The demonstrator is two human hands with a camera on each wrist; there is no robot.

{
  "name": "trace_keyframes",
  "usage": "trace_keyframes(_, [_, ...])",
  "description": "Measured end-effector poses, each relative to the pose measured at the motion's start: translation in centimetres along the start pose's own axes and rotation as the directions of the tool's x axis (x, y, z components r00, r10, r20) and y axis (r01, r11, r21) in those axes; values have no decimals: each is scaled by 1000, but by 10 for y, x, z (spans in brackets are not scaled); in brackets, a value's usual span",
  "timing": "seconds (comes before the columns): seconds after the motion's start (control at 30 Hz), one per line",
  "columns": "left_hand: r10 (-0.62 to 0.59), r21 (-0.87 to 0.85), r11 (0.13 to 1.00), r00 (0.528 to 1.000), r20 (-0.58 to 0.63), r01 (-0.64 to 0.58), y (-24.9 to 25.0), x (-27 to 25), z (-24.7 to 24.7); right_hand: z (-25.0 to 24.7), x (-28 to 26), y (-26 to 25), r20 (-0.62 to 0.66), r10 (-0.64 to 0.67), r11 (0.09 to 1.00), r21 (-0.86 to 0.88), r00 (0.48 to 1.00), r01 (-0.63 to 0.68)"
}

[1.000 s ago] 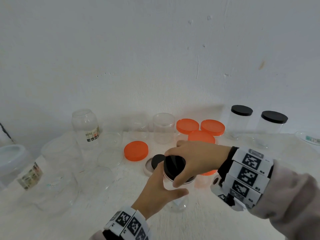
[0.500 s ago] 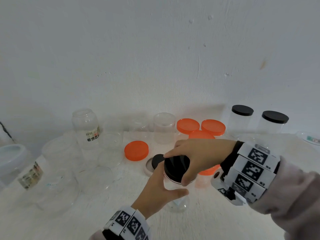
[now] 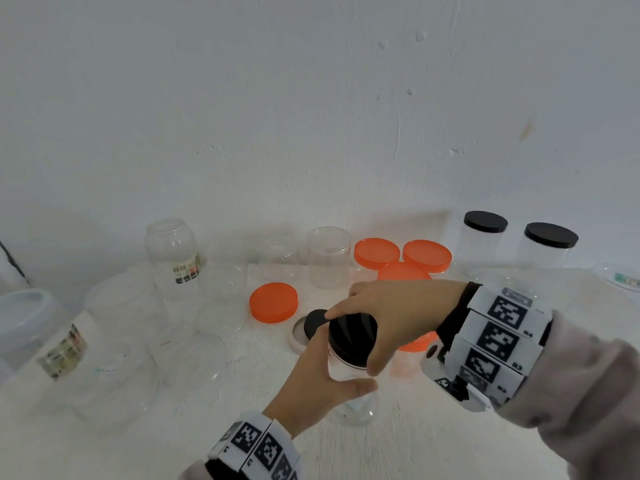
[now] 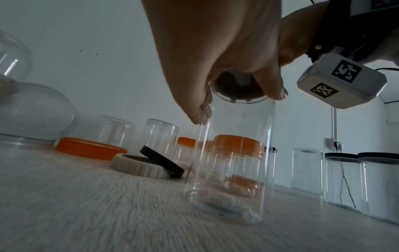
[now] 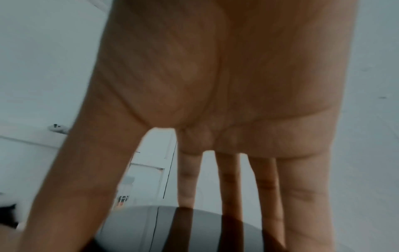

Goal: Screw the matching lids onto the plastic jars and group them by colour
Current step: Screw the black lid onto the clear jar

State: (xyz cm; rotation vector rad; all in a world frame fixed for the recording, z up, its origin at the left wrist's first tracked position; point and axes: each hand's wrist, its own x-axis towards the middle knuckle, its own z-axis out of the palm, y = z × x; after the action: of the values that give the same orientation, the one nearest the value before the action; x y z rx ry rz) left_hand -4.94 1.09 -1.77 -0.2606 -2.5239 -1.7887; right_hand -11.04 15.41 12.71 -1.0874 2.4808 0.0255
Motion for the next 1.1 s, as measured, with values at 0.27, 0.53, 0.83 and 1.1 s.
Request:
trace_keyframes(0.27, [20, -13, 1000, 1000, -4, -20, 2, -1, 1, 26, 8, -6, -319, 99, 977, -151, 943, -154])
trace_keyframes(0.53, [2, 1, 1000, 1000, 3, -2, 1, 0, -1, 4, -3, 1, 6, 17, 999, 46, 1000, -17])
trace_keyframes(0.83, [6, -10, 1000, 1000, 6, -6, 0, 0, -1, 21, 9, -6, -273, 106, 980, -136, 956, -148])
trace_keyframes(1.1, [-1, -4, 1000, 1000, 5, 1, 0, 0, -1, 0, -1, 8, 49, -9, 997, 79, 999, 5])
